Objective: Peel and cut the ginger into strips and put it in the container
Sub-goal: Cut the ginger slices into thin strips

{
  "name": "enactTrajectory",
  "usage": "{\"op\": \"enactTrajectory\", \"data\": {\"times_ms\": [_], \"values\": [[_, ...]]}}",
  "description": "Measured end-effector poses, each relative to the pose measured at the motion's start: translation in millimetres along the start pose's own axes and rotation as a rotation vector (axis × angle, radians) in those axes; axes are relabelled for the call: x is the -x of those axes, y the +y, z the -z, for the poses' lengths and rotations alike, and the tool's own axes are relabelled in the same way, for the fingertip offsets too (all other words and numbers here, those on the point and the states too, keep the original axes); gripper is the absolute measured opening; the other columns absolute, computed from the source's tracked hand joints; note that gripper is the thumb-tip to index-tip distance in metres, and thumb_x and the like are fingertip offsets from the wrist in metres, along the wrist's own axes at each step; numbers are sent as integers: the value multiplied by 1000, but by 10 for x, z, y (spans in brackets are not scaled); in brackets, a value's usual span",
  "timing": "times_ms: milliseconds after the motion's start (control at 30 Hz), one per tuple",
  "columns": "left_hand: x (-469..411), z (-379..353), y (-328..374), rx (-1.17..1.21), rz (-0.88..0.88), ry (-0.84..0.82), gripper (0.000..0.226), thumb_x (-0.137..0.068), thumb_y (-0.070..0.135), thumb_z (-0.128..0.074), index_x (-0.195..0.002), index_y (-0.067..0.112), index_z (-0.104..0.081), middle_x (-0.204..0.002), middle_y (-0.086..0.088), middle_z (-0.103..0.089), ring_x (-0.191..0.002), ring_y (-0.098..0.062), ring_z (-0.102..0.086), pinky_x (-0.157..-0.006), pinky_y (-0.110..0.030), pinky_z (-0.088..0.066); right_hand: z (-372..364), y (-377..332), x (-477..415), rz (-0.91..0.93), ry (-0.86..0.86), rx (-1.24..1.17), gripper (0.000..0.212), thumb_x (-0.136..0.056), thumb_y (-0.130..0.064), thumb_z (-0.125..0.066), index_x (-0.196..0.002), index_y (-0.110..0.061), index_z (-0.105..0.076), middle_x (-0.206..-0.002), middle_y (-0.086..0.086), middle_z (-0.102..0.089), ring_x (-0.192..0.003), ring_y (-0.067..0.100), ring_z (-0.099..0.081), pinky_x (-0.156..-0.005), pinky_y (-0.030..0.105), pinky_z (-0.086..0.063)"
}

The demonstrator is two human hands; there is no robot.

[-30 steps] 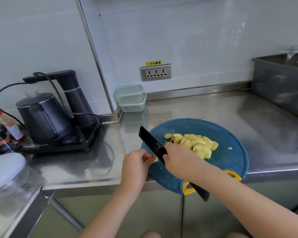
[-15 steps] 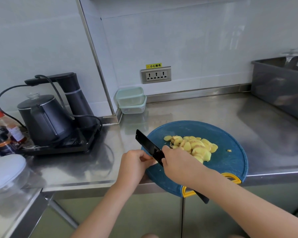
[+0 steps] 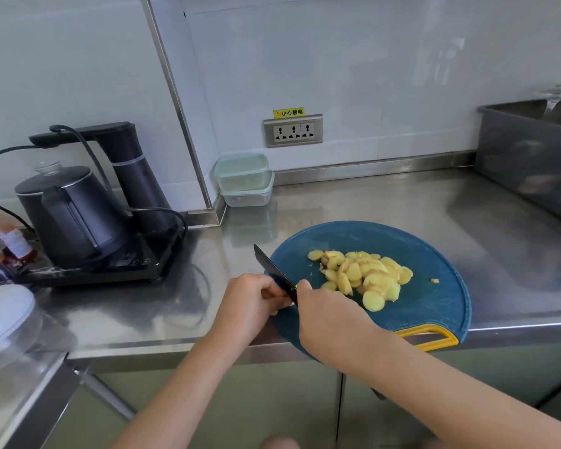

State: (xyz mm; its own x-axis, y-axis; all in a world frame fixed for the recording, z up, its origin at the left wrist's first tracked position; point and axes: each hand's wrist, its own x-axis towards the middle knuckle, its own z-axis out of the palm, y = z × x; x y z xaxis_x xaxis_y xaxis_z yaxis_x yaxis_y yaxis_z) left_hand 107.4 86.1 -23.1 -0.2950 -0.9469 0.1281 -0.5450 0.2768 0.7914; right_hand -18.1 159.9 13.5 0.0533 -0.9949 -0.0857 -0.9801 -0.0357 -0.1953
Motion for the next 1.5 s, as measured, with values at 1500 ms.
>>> {"op": "enactTrajectory", "data": {"times_ms": [1500], "values": [[199,-53,-6,207,121,95,11,-80,15,-75,-72,23,-74,-70,11,-71,-59,6,-61,-61,-16,-50,117,18,-18,-31,8,15,11,-98,-14,-39,-105,-7,-44,-70,-3,-31,-54,7,-35,-43,19,-24]]}}
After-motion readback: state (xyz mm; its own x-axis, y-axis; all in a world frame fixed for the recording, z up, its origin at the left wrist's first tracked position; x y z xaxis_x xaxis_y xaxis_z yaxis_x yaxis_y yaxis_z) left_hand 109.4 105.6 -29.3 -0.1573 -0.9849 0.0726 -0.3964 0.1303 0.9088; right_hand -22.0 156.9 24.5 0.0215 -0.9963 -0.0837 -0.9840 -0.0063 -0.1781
